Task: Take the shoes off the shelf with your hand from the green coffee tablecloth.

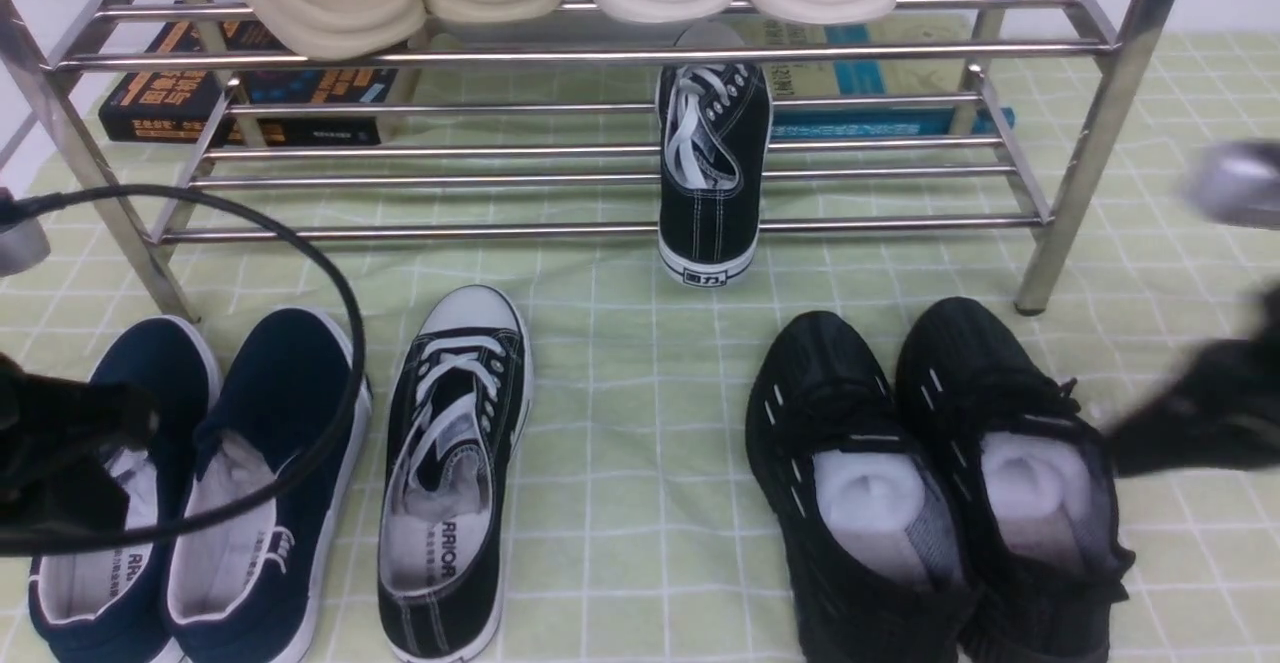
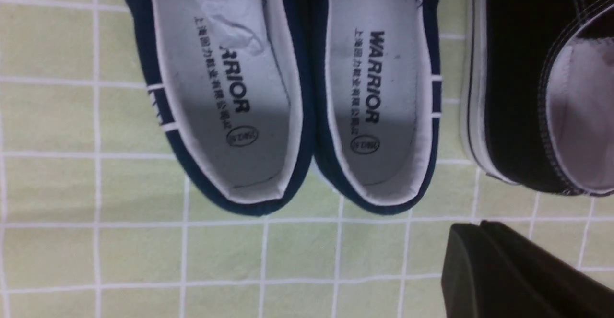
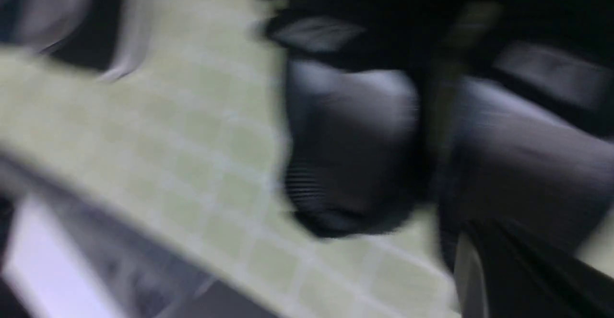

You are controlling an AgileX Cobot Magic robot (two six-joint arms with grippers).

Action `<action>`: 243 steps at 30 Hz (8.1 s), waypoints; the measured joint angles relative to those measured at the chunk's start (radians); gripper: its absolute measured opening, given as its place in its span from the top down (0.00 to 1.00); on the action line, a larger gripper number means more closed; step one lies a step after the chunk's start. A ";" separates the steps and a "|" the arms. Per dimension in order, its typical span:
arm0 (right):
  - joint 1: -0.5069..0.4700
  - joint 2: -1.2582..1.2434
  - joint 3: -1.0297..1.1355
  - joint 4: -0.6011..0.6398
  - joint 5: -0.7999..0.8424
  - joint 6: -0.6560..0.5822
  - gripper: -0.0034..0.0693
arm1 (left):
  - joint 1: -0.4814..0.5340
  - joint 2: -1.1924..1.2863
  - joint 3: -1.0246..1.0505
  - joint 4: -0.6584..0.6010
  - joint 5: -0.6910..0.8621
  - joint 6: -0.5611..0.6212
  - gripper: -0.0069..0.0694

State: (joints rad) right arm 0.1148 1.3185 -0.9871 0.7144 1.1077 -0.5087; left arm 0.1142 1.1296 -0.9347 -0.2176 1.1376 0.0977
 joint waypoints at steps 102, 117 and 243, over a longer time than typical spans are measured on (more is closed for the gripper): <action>0.835 0.725 -1.039 -0.617 0.113 0.703 0.28 | 0.000 0.000 0.002 0.012 -0.020 -0.123 0.79; 0.835 -0.006 -0.648 -0.739 0.144 0.604 0.97 | 0.000 0.000 0.002 0.012 -0.007 -0.123 0.77; -0.105 -1.329 1.001 -0.774 -0.726 0.620 0.86 | 0.000 -1.026 0.779 -0.175 -0.883 0.139 0.87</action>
State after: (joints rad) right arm 0.0101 -0.0102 0.0135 -0.0595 0.3819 0.1115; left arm 0.1142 0.1032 -0.1561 -0.3931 0.2544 0.2363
